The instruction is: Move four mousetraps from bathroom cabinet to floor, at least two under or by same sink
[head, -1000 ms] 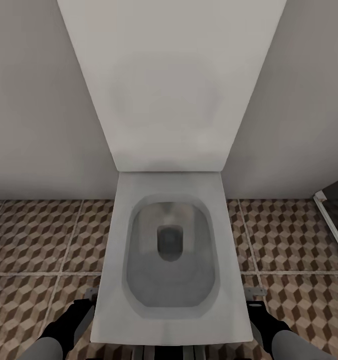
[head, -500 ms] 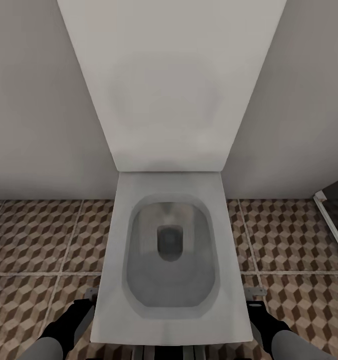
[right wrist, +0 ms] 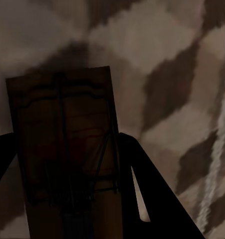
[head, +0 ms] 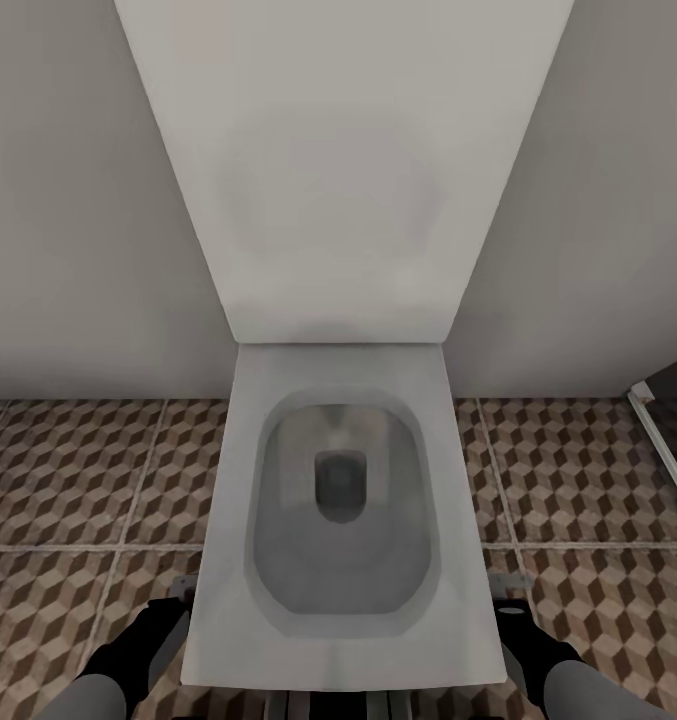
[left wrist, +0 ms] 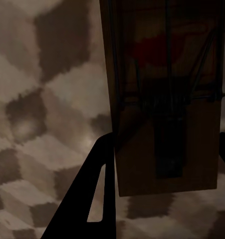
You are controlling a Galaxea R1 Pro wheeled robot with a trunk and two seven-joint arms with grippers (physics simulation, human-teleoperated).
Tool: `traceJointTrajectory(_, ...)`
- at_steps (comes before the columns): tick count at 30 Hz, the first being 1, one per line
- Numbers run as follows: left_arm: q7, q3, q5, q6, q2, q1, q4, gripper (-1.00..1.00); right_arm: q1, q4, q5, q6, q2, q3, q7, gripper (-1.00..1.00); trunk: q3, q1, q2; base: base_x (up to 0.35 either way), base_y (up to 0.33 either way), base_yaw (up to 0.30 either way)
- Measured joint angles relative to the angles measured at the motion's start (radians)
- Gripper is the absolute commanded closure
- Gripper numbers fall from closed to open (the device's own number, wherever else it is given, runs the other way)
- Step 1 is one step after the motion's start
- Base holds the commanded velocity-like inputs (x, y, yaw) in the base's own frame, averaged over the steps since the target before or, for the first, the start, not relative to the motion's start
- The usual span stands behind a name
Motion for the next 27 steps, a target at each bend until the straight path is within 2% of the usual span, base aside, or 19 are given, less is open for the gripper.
traceJointTrajectory(6,0.0,0.0,-0.001,0.002,-0.001,0.0,0.0,1.0,0.0,0.001,-0.002,-0.04,0.0,0.0,0.0,1.0,0.0,0.0,0.0,0.0,0.0,0.0)
traceJointTrajectory(27,0.0,-0.001,-0.002,0.002,0.0,0.0,0.0,1.0,0.0,0.007,-0.004,-0.046,-0.003,0.0,0.0,1.0,0.0,0.0,0.0,0.0,0.0,0.0)
